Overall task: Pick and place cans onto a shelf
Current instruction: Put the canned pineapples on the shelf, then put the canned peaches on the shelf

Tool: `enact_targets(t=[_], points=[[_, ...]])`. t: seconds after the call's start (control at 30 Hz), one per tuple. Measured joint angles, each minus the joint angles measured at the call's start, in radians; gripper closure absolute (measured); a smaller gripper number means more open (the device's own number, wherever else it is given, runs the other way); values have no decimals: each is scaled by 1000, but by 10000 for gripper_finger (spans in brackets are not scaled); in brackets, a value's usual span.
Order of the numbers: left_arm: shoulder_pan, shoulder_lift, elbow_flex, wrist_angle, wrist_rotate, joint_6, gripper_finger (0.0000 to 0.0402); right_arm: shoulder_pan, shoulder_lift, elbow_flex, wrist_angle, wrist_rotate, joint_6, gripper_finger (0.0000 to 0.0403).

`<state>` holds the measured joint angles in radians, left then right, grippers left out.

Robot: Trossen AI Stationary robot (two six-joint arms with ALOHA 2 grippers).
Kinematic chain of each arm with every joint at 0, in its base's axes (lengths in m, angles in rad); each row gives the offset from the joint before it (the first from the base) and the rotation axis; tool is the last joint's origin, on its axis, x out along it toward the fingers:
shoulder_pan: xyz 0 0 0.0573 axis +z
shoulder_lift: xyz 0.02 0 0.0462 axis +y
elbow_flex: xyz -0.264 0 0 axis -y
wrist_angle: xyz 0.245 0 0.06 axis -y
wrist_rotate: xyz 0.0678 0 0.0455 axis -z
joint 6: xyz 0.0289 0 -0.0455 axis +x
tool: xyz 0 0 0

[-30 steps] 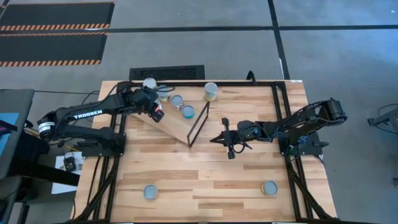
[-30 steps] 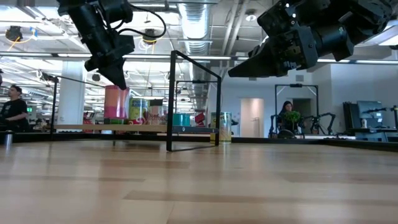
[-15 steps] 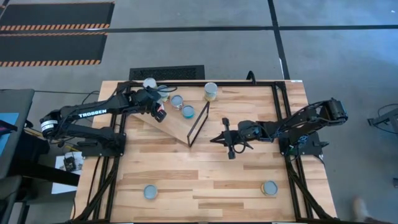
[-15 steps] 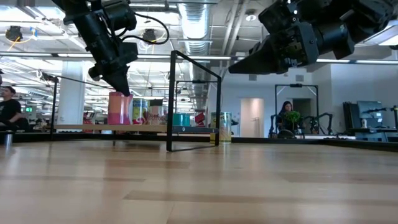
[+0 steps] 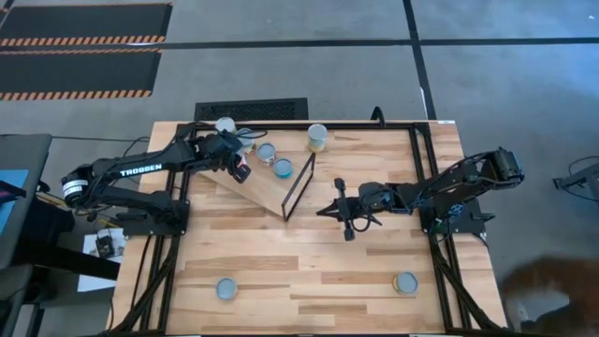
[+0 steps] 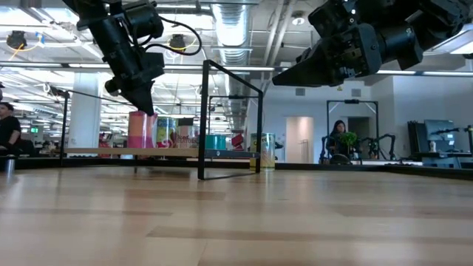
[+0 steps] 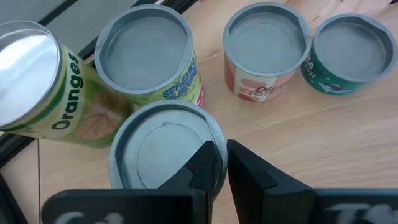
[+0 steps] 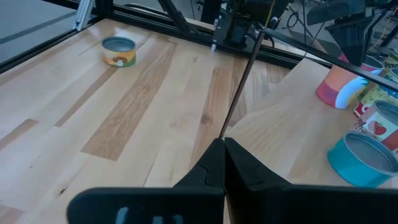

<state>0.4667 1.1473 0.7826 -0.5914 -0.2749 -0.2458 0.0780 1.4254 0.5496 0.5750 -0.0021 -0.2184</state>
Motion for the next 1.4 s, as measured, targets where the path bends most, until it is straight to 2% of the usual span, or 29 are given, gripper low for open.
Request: enact_targets(t=[0.6, 1.0, 1.2, 1.3, 1.4], points=[[0, -4, 0, 7, 2, 25, 365, 0, 0, 0, 0, 0, 0, 391], [0, -4, 17, 4, -2, 55, 307, 0, 0, 0, 0, 0, 0, 391], [-2, -5, 72, -41, -6, 80, 298, 0, 0, 0, 0, 0, 0, 391], [-31, -30, 91, -73, -55, 84, 304, 0, 0, 0, 0, 0, -1, 391], [-118, -92, 81, -48, -96, 86, 324, 0, 0, 0, 0, 0, 0, 391]])
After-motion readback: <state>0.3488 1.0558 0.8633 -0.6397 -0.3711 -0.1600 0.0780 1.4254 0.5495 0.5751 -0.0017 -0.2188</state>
